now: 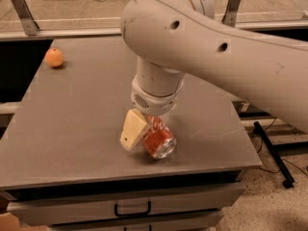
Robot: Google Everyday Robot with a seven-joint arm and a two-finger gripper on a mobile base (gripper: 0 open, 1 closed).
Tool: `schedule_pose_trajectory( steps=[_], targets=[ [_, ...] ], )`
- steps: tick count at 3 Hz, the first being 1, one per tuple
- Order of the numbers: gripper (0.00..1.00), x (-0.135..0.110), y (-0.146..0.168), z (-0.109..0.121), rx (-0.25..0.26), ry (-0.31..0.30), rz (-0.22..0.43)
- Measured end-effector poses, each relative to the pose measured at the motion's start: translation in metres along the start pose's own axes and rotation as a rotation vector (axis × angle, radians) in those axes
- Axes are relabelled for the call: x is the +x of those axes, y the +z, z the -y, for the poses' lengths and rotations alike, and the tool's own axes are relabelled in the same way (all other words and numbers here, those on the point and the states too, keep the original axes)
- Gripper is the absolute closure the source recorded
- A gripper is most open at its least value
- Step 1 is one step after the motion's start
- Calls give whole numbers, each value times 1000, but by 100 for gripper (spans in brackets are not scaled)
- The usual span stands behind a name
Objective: Place coke can upright
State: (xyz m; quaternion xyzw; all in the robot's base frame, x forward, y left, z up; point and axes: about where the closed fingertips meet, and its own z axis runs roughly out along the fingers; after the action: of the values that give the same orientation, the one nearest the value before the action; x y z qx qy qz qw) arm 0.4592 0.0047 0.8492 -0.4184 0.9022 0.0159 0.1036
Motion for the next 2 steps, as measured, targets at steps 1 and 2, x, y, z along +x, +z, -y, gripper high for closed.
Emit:
schedule_pose_trajectory(
  steps=[1, 2],
  targets=[
    [41, -1, 8, -8, 11, 27, 2],
    [64, -9, 7, -9, 17, 20, 31]
  ],
)
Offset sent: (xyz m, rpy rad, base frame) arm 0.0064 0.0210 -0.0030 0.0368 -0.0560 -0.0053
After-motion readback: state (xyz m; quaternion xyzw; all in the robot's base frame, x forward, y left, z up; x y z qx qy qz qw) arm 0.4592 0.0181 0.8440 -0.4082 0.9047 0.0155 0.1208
